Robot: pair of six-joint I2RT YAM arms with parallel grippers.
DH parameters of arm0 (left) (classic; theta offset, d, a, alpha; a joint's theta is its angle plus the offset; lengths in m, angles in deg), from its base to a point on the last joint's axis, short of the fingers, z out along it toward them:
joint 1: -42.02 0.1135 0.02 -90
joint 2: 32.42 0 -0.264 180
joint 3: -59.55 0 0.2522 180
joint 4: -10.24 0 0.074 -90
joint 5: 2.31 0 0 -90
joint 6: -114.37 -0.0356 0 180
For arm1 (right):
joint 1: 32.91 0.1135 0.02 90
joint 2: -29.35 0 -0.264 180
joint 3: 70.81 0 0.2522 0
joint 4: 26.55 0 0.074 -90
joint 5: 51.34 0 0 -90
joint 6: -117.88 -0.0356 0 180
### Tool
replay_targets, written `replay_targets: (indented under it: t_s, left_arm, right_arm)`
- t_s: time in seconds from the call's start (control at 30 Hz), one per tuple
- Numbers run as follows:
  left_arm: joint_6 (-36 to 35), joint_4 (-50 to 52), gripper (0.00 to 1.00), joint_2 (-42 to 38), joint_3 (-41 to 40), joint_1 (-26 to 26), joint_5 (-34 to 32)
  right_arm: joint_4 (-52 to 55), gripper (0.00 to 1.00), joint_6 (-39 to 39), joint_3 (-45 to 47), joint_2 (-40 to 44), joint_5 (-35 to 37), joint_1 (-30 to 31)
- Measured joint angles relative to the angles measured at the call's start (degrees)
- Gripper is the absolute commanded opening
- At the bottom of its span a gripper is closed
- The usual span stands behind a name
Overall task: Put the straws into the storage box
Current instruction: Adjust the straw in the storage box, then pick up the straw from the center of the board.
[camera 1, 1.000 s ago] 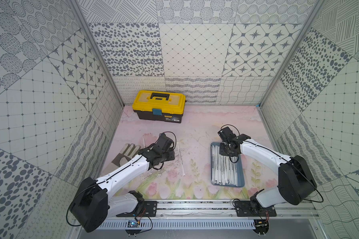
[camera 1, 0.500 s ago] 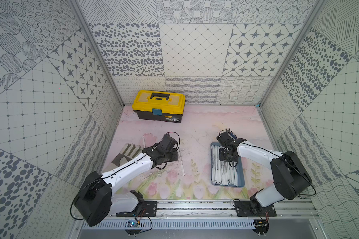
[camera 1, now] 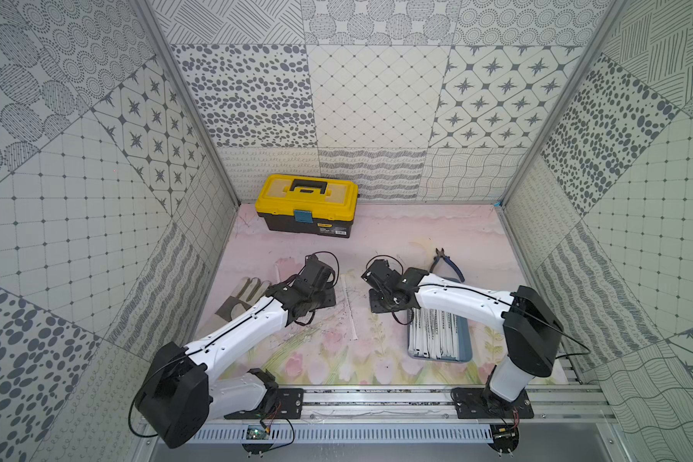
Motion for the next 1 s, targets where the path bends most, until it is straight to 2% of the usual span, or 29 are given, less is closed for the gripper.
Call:
replay_targets:
  t_s: [0.23, 0.37, 0.53, 0.7, 0.83, 0.9, 1.0]
  left_arm:
    - [0.2, 2.3, 0.49, -2.7, -0.6, 2.6, -2.2]
    - [0.4, 3.2, 0.49, -3.5, -1.0, 3.2, -2.8]
    - [0.5, 3.6, 0.49, -4.1, -1.1, 3.6, -3.2]
    - [0.5, 3.8, 0.49, -4.2, -1.1, 3.8, -3.2]
    - [0.5, 4.2, 0.49, -4.5, -1.0, 4.3, -3.2]
    - [0.4, 4.8, 0.49, -4.6, -0.7, 4.7, -3.2]
    - [0.0, 5.7, 0.49, -4.9, 0.5, 5.0, -3.3]
  right_arm:
    - [-1.0, 0.28, 0.5, -12.0, -12.7, -1.9, 2.7]
    - [-1.1, 0.28, 1.4, -15.6, -16.9, -2.9, 2.7]
    - [-1.1, 0.22, 1.7, -17.0, -20.5, -4.1, 2.6]
    - [-1.0, 0.10, 1.7, -17.2, -20.8, -4.3, 2.6]
    - [-1.3, 0.08, 1.8, -16.6, -20.1, -3.7, 2.6]
    - [-2.0, 0.08, 1.9, -14.2, -17.6, -3.5, 2.4]
    - [-2.2, 0.07, 2.5, -7.6, -8.9, -3.5, 1.8]
